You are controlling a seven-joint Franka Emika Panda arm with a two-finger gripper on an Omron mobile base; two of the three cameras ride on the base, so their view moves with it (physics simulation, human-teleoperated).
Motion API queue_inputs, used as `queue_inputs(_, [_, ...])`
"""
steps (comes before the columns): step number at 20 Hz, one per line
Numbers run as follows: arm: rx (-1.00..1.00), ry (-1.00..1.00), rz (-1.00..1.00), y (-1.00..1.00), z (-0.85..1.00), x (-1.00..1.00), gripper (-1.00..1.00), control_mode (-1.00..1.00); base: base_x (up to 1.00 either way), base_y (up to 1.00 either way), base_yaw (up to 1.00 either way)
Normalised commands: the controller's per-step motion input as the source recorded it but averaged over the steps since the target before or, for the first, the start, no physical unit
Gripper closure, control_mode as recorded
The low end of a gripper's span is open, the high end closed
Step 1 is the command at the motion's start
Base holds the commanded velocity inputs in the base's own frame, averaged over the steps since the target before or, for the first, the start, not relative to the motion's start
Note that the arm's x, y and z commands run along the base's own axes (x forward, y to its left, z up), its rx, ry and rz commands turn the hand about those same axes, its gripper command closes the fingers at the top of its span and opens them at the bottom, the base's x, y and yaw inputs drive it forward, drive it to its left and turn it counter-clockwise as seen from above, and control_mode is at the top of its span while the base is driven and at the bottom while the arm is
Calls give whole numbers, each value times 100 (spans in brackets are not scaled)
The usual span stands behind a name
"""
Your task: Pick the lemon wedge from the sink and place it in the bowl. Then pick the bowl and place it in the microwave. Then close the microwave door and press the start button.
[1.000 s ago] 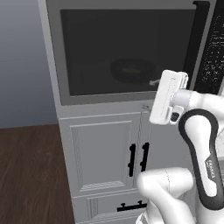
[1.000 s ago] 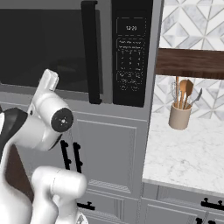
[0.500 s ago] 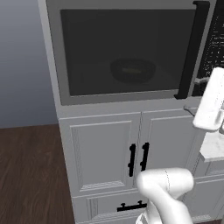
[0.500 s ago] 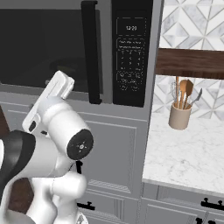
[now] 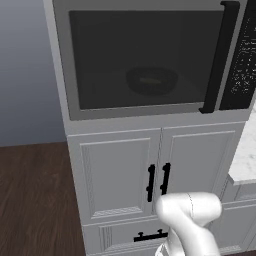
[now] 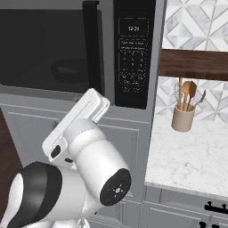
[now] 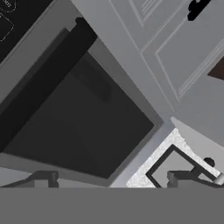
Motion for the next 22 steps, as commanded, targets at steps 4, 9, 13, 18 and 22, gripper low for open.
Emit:
queue_inputs(4, [0, 0, 0, -84, -6, 20, -100, -100, 0, 0, 0])
queue_inputs(9, [0, 0, 0, -37, -8, 50, -100, -100, 0, 0, 0])
queue_inputs(13, [0, 0, 0, 0, -5, 60, -100, -100, 0, 0, 0])
queue_inputs(18, [0, 0, 0, 0, -22, 31, -100, -100, 0, 0, 0])
queue_inputs(22, [0, 0, 0, 0, -34, 14, -100, -100, 0, 0, 0])
